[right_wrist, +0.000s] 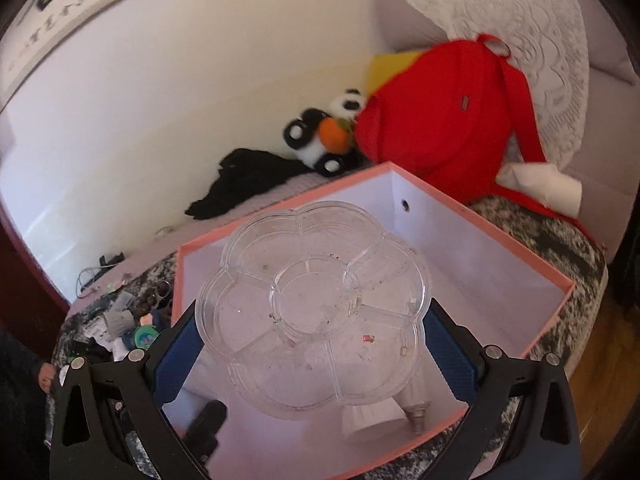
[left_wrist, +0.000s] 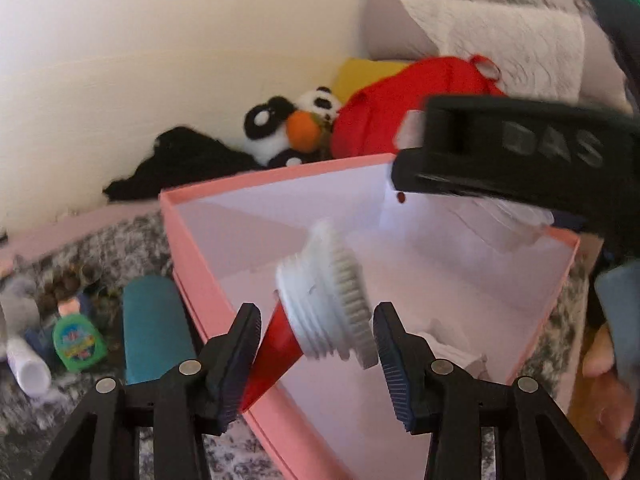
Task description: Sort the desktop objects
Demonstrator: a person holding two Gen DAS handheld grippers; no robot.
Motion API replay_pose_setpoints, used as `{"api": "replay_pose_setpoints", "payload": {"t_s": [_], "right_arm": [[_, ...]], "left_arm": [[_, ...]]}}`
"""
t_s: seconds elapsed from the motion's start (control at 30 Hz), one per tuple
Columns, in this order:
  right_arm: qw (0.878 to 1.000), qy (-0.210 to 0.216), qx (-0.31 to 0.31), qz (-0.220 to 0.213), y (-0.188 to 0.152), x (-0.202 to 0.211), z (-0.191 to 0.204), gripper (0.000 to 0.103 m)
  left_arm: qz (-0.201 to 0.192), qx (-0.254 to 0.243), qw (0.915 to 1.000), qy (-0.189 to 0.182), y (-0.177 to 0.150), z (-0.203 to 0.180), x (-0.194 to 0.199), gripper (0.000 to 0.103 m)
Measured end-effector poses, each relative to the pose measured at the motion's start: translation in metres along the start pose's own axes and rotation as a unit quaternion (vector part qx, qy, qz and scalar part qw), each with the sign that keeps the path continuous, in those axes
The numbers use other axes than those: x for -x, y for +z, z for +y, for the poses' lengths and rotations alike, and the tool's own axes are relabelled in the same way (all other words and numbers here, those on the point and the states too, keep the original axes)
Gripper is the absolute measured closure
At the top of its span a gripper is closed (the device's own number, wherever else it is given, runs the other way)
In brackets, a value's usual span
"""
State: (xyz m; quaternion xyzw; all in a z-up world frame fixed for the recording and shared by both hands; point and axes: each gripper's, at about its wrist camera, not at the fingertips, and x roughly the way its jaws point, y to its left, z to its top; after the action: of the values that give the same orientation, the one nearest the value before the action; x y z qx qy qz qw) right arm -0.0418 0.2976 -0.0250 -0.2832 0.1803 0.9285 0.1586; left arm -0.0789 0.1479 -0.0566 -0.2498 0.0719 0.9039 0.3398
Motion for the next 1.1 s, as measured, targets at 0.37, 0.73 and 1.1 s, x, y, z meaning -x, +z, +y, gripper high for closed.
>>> {"api": "replay_pose_setpoints", "payload": {"t_s": [0.37,0.73,1.1], "right_arm": [[0.999,0.029,0.013,-0.043,0.003,0.013,0.032,0.000],[0.985,0.143,0.059,-0.077,-0.039,0.033,0.131,0.000],[0.967,0.190,0.167,-0.026,-0.099,0.008,0.226,0.000]], "left_arm": [[-0.063,0.068,0.9941,0.056,-0.001,0.035,0.049,0.002],[-0.029,0.171,0.9415,0.289,-0.057,0.173,0.129,0.001],[0.074,0.275,0.9093,0.304,-0.137,0.307,0.122,0.001]]}}
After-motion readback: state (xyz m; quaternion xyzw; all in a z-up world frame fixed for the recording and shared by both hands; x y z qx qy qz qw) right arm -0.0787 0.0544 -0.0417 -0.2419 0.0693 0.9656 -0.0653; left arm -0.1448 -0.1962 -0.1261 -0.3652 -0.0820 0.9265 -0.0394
